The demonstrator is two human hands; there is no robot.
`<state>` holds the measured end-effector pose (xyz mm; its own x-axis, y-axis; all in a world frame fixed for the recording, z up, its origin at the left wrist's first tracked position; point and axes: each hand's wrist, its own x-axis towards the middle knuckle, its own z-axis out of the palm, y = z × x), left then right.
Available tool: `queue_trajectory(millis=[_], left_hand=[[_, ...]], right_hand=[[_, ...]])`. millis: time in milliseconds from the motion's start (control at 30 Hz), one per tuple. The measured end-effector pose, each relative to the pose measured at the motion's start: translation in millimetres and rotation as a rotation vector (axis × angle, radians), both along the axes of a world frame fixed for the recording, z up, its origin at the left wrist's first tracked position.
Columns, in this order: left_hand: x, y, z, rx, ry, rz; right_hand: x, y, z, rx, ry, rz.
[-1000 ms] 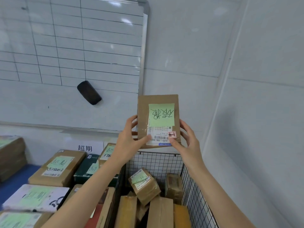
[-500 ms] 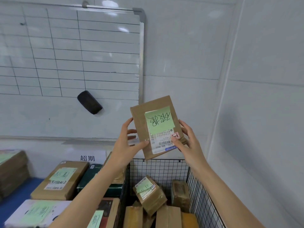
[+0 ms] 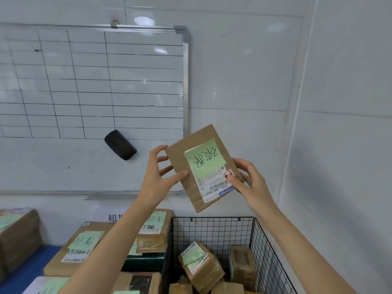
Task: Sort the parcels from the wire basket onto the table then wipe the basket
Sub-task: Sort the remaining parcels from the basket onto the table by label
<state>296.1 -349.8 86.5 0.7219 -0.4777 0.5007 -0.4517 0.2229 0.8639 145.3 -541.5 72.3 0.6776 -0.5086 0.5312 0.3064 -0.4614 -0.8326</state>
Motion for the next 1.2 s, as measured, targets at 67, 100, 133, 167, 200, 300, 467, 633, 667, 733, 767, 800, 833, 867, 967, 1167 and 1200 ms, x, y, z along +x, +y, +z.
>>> queue_trajectory(millis=[67,100,133,167,200,300,467,633,667,733,767,800,833,867,967,1167,1200], left_hand=[[2.4,1.7,0.6,0.011,0.021,0.018],[3.4,2.1,0.2,0.02,0.027,0.027],[4.1,2.5,-0.5,0.03,0.033,0.035],[4.5,3.1,-1.6,0.039,0.041,0.041],[5.6,3.8,-3.3,0.047,0.051,0.045],[8.8,6.3,-9.7,0.084,0.072,0.03],[5.9,9.7,-18.3,0.18,0.038,0.005],[-5.7,8.9,-29.7,0.176,0.054,-0.008],[-8.5,9.0,-31.5,0.168,0.068,-0.007],[-12.1,8.7,-35.4,0.163,0.092,0.005],[-13.3,9.0,-37.4,0.164,0.098,0.011],[-14.5,9.2,-38.9,0.161,0.1,0.012],[-15.8,9.5,-40.3,0.155,0.1,0.009],[-17.3,9.4,-41.1,0.147,0.099,0.005],[-22.9,7.8,-41.5,0.152,0.081,-0.008],[-33.0,6.2,-47.9,0.13,0.09,-0.051],[-34.3,6.3,-48.6,0.106,0.104,-0.06]], right_hand=[[0.6,-2.8,2.2,-0.022,-0.02,-0.022],[1.3,-4.0,3.4,-0.032,-0.033,-0.033],[2.0,-4.9,4.5,-0.039,-0.047,-0.042],[3.2,-5.4,6.0,-0.045,-0.061,-0.053],[4.2,-5.9,7.4,-0.051,-0.078,-0.068],[7.0,-8.5,11.5,-0.061,-0.134,-0.11],[7.9,-8.0,16.4,-0.026,-0.219,-0.144],[10.6,-2.9,20.0,0.085,-0.291,-0.193],[10.8,-2.8,20.4,0.102,-0.299,-0.188],[10.2,-2.2,21.3,0.114,-0.303,-0.174],[9.7,-1.8,21.2,0.109,-0.299,-0.166],[9.5,-1.5,20.5,0.097,-0.291,-0.159],[9.1,-0.6,19.5,0.078,-0.277,-0.152],[8.9,0.5,18.3,0.053,-0.259,-0.148],[7.9,4.5,15.4,-0.031,-0.223,-0.121],[1.6,5.8,16.0,-0.104,-0.205,-0.1],[0.2,5.8,15.6,-0.11,-0.191,-0.087]])
